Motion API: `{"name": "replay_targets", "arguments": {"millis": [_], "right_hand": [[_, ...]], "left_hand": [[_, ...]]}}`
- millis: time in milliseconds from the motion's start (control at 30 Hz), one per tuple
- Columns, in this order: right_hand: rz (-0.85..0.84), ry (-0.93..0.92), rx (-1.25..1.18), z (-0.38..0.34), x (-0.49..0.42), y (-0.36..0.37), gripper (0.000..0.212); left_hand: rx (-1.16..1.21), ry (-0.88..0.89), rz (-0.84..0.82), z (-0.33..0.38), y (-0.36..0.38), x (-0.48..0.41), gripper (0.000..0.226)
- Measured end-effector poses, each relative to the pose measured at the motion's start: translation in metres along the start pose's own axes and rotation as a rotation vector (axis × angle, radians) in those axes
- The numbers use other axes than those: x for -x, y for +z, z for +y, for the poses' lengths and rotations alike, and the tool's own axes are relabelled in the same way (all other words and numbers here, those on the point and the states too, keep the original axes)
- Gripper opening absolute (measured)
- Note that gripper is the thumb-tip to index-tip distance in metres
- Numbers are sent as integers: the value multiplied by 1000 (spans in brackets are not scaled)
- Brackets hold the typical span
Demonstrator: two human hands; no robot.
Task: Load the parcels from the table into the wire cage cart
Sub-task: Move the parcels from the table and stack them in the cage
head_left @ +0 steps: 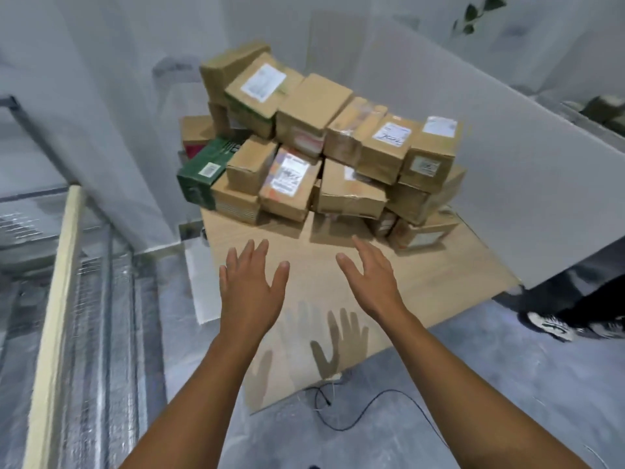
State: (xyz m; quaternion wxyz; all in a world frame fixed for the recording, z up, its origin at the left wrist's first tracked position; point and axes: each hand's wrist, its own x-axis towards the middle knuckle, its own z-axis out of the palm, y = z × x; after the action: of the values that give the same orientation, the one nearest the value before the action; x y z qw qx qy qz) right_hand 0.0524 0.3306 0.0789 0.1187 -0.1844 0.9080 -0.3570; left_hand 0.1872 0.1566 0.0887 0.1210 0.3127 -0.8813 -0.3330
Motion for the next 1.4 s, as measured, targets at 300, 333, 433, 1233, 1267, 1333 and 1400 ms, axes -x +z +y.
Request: {"name": "replay_targets", "arguments": {"millis": [300,333,433,1233,1267,1333,1400], "right_hand": [[104,95,-139,57,2,-53,65],[109,102,-130,60,1,-55,68],[128,128,-122,63,-2,-60,78],[-79,182,-336,94,-221,-58,68],[-103,184,-345,97,-228,-58,69],[-143,177,-364,103,-240,-56,71],[-149,168,-402,106,-248,-55,71]], "left_hand": [[32,81,-52,53,51,-7,61],[44,88,-62,57,55,-11,61],[48,109,-112,69,67,-24,61],[352,-255,-67,109,167,-234,81],[389,-288,-60,110,172,-238,83],[449,-348,-29,113,180,-241,82],[485,-380,30,117,185,-242,70]]}}
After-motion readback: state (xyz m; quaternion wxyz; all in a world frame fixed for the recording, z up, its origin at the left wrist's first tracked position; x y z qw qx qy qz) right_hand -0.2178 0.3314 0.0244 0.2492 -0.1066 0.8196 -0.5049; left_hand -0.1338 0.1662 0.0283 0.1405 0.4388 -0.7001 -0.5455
